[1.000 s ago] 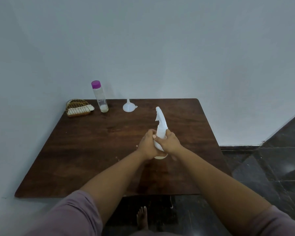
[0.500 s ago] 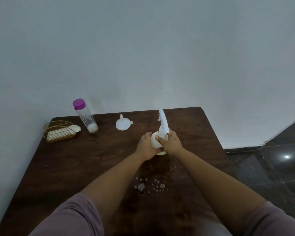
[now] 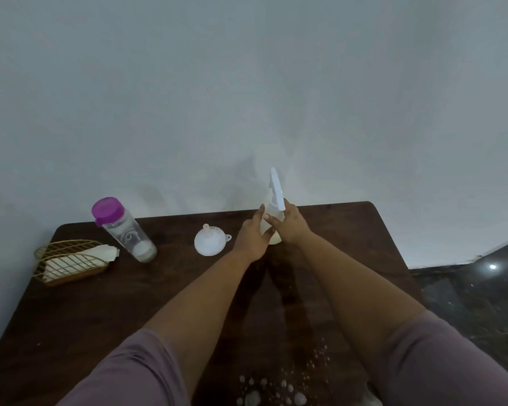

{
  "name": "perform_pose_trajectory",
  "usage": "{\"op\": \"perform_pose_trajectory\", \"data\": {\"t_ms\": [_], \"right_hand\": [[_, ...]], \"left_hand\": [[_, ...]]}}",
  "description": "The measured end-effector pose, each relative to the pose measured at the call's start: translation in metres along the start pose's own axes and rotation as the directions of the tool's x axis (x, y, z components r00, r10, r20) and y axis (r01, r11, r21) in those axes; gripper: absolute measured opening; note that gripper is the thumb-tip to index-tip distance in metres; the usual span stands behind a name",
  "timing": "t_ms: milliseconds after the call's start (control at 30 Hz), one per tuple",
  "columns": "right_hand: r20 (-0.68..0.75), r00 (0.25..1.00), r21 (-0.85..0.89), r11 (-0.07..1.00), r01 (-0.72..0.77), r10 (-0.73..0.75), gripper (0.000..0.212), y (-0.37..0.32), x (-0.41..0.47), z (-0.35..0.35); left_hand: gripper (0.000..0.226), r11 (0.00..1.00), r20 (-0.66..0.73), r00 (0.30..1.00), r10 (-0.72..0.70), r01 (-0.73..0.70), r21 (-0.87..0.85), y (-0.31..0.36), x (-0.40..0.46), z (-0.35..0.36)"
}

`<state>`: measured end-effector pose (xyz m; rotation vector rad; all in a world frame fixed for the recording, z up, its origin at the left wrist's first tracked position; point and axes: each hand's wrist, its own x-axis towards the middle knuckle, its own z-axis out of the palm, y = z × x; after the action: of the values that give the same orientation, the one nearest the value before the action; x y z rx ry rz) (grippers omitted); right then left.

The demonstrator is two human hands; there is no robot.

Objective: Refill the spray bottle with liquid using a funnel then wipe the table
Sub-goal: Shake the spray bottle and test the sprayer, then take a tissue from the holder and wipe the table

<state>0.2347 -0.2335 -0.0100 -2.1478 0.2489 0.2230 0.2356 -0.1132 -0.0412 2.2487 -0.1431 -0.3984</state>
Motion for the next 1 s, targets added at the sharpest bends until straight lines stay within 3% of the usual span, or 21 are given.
{"op": "perform_pose_trajectory", "data": {"t_ms": [233,333,433,500,733,1000], "right_hand": [[0.000,0.999,-0.060,0.997,-0.046,0.046,0.067,0.003,0.008,0.008],[-0.111,0.981,-0.081,0.982,-0.168,0.158,0.080,0.006,-0.009,0.013],[-0.311,0.940,-0.121,0.975,-0.185,0.140,0.062,0.008,-0.041,0.025],[-0.353,0.925,-0.110,0.976,-0.186,0.137,0.051,0.004,-0.063,0.037],[-0.064,0.997,-0.162,0.986,0.040,-0.051,0.043,-0.036,-0.133,0.094],[0.224,0.931,-0.201,0.921,0.335,-0.290,0.030,-0.084,-0.184,0.166]], "left_hand": [[0.064,1.000,-0.002,1.000,-0.012,0.012,0.011,-0.009,0.011,0.000],[0.062,1.000,-0.093,0.996,0.007,-0.005,0.017,-0.011,-0.005,-0.001],[0.058,1.000,-0.220,0.975,0.014,-0.017,-0.011,-0.016,-0.037,0.001],[0.055,1.000,-0.278,0.961,0.004,-0.011,-0.023,-0.021,-0.065,0.000],[0.050,0.993,-0.453,0.888,-0.084,0.111,0.034,-0.047,-0.186,-0.027],[0.053,0.944,-0.600,0.765,-0.233,0.326,0.049,-0.102,-0.288,-0.089]]}}
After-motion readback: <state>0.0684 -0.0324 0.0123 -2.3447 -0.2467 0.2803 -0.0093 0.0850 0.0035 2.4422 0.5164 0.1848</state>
